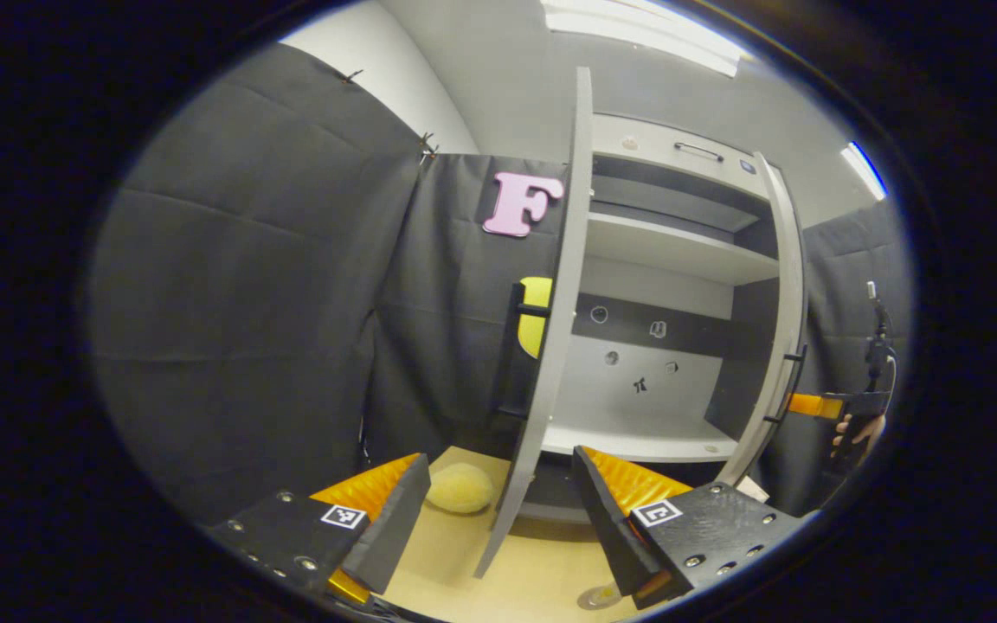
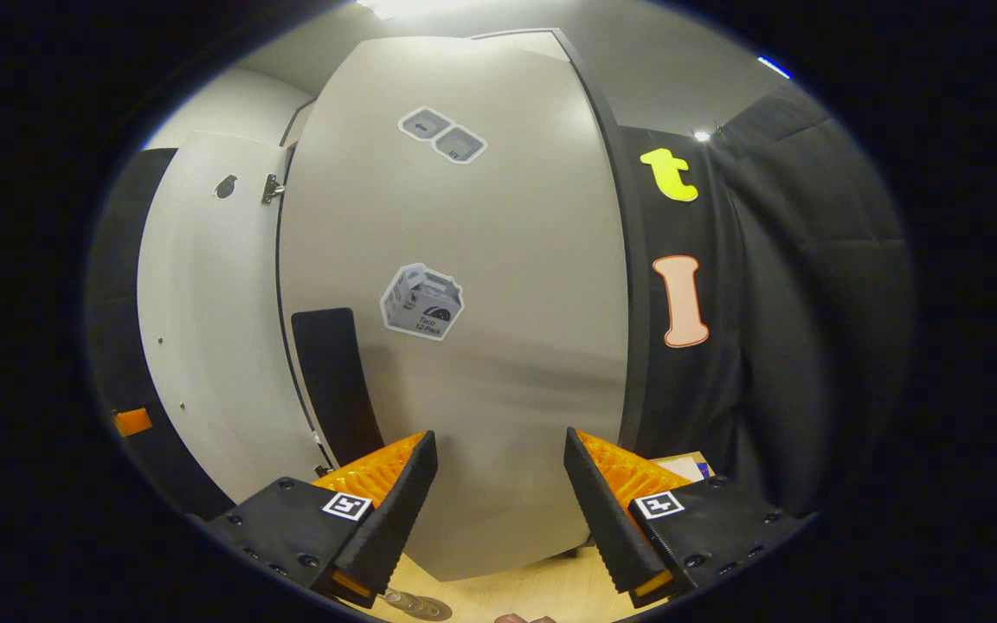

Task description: Grasp the bottle in the cabinet with the left hand and place it on the coaster, then close the right door with the right hand and the left door with the left hand.

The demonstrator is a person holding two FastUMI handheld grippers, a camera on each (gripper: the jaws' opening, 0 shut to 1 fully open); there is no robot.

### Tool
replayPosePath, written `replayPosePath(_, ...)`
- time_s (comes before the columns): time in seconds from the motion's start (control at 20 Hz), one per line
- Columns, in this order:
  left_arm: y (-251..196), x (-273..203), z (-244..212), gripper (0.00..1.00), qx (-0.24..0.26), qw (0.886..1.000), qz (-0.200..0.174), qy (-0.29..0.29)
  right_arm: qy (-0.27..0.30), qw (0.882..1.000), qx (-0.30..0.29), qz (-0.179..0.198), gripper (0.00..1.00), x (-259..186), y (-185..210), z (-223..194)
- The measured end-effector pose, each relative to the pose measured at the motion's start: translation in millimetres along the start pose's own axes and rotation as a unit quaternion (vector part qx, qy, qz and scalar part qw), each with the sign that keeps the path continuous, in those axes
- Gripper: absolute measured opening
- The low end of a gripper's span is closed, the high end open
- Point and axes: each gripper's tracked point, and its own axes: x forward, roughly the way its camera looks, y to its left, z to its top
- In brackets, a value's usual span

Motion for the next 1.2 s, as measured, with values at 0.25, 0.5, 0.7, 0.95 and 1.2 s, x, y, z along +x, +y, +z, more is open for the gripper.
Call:
replayPosePath(0.25, 43.1, 14.1, 11.8, 0.95, 0.030, 0.999, 0.006, -0.011, -0.002, 1.000, 0.002, -0.016, 0.91, 1.2, 8.2, 3.1)
replayPosePath(0.5, 73.7, 44.3, 23.1, 0.96, 0.044, 0.999, -0.005, -0.020, -0.007, 0.999, -0.011, -0.043, 0.95, -1.8, 13.9, 8.9)
replayPosePath(0.7, 89.3, 78.4, 37.8, 0.96, 0.037, 0.998, -0.036, -0.029, -0.023, 0.997, -0.016, -0.074, 0.95, -2.4, 12.6, 27.6)
replayPosePath(0.95, 83.4, 120.5, 65.9, 0.94, 0.055, 0.994, -0.090, -0.037, -0.028, 0.993, -0.009, -0.115, 0.99, -16.6, 6.8, 30.2)
replayPosePath(1.2, 48.3, 151.6, 81.2, 0.95, 0.057, 0.983, -0.168, -0.039, -0.019, 0.987, 0.010, -0.156, 0.99, -38.8, -8.6, 12.2)
